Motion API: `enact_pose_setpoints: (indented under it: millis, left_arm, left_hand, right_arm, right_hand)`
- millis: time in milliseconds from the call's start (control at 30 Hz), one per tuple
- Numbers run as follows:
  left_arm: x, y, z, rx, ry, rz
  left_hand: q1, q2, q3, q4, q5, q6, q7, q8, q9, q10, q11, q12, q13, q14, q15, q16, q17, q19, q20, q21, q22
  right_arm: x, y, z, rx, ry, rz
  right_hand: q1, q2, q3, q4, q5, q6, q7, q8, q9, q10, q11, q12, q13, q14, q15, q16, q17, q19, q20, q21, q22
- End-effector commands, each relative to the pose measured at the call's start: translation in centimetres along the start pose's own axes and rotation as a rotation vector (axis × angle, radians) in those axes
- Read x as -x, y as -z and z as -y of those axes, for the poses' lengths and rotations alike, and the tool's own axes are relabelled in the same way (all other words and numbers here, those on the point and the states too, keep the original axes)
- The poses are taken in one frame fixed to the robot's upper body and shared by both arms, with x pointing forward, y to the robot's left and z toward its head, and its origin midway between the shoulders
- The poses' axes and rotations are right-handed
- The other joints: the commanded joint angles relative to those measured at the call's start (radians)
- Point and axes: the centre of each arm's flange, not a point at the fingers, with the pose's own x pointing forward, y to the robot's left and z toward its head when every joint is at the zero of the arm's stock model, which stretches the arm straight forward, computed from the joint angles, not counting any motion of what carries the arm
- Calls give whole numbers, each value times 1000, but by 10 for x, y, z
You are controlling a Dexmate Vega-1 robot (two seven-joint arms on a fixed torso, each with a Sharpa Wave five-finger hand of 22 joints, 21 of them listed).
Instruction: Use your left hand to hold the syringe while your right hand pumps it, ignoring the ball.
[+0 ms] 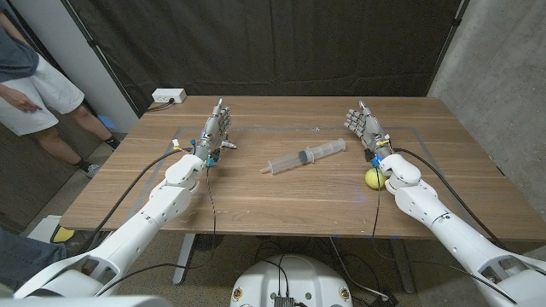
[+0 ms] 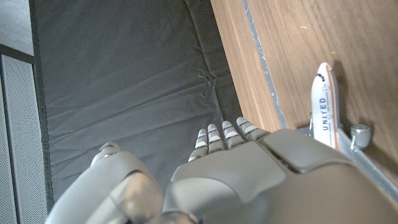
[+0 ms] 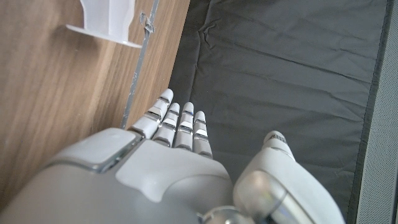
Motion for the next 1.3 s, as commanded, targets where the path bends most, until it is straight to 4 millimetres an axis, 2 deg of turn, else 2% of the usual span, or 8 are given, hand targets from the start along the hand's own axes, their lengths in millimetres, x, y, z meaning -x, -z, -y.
enact_pose_setpoints:
  millis: [33, 267, 600, 767, 967, 1200, 1300]
  left_arm:
    - [1, -13, -1, -40, 4, 8]
    - [-5, -21, 8, -35, 56, 33]
    - [-1, -29, 26, -88, 113, 52]
    - [8, -39, 36, -172, 116, 67]
    - [18, -47, 49, -213, 106, 82]
    - [30, -46, 65, -284, 82, 91]
    - [36, -42, 72, -299, 126, 116]
  left_hand:
    - [9, 0, 0, 6, 5, 1, 11, 4, 5, 14, -2, 7, 3, -3, 0, 6, 4, -4, -26, 6, 5]
    - [31, 4, 4, -5, 6, 17, 13, 8, 6, 29, -7, 10, 3, 13, 1, 8, 4, 9, -25, 9, 4]
    - [77, 8, 13, -30, 4, 22, 18, 7, 7, 45, -2, 11, 3, 30, -1, 8, 3, 23, -18, 9, 3]
    - [98, 12, 18, -40, 3, 21, 17, 6, 7, 50, 0, 11, 4, 34, -1, 7, 3, 24, -16, 8, 3]
    - [142, 19, 30, -62, -1, 31, 17, 9, 7, 61, -10, 11, 4, 53, -10, 9, 2, 30, -13, 6, 3]
    - [179, 23, 38, -81, -5, 41, 16, 10, 7, 76, -8, 13, 4, 69, -15, 10, 2, 40, -16, 8, 4]
    - [225, 22, 43, -106, -12, 68, 15, 15, 8, 112, -7, 19, 5, 109, -17, 15, 2, 99, -10, 24, 5]
  right_arm:
    - [5, -2, -4, 1, 28, 17]
    - [10, -6, -4, -1, 44, 47]
    - [14, -22, 5, 20, 44, 93]
    - [18, -29, 10, 51, 46, 100]
    - [20, -37, 24, 78, 45, 94]
    - [17, -47, 39, 88, 8, 111]
    - [16, -50, 47, 108, 11, 112]
  right_hand:
    - [8, 0, 7, -1, 5, 5, 1, 2, 1, 9, 1, 6, 5, 3, 3, 2, 5, 5, -17, 3, 4]
    - [9, -2, 5, -4, 5, 8, 1, 1, 2, 0, 3, 0, 5, -16, 0, -9, 4, -3, -17, -5, 3]
    - [14, -5, 4, -9, 4, 9, 11, -2, 1, -6, 3, -4, 4, -23, 4, -14, 2, -10, -19, -13, 3]
    - [15, -5, 3, -11, 4, 7, 11, -3, 1, -10, 3, -7, 4, -29, 5, -17, 2, -17, -18, -18, 2]
    - [16, -5, 3, -12, 4, 6, 11, -5, 2, -12, 4, -8, 4, -29, 7, -18, 2, -18, -18, -21, 2]
    - [16, -2, 4, -12, 5, 6, 12, -6, 2, -11, 6, -8, 4, -29, 8, -18, 2, -20, -16, -24, 2]
    - [16, -1, 4, -12, 5, 5, 13, -7, 2, -11, 6, -8, 4, -29, 9, -17, 2, -20, -15, -25, 2]
